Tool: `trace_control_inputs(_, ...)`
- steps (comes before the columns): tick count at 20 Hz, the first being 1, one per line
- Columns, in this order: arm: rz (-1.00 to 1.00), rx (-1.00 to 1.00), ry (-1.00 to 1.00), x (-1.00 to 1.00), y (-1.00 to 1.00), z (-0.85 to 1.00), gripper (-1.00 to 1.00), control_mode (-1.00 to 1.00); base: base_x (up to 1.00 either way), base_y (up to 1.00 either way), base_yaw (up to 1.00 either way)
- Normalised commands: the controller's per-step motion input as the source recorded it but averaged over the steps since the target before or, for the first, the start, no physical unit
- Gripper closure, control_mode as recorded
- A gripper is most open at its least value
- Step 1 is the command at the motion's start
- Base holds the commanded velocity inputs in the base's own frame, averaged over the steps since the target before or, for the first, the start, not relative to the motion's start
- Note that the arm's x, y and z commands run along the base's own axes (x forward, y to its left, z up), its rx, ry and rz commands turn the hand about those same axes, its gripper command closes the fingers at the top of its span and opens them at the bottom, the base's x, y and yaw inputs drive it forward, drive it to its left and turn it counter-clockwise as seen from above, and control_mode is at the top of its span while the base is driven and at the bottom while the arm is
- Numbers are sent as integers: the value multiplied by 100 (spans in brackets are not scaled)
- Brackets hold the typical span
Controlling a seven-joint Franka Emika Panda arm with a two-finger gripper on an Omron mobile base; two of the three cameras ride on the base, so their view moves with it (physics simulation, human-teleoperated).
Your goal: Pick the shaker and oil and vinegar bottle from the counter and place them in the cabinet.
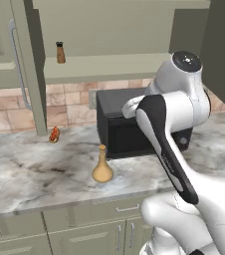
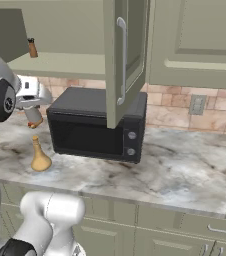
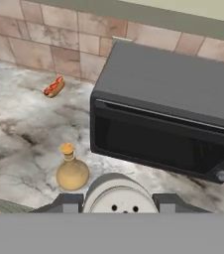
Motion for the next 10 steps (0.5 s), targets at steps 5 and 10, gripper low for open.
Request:
trace_control_inputs(5, 0, -1, -12, 0, 0, 49, 100, -100, 0, 0, 0)
trace_control_inputs(10, 0, 0, -4, 5, 0, 36, 100, -100, 0, 0, 0)
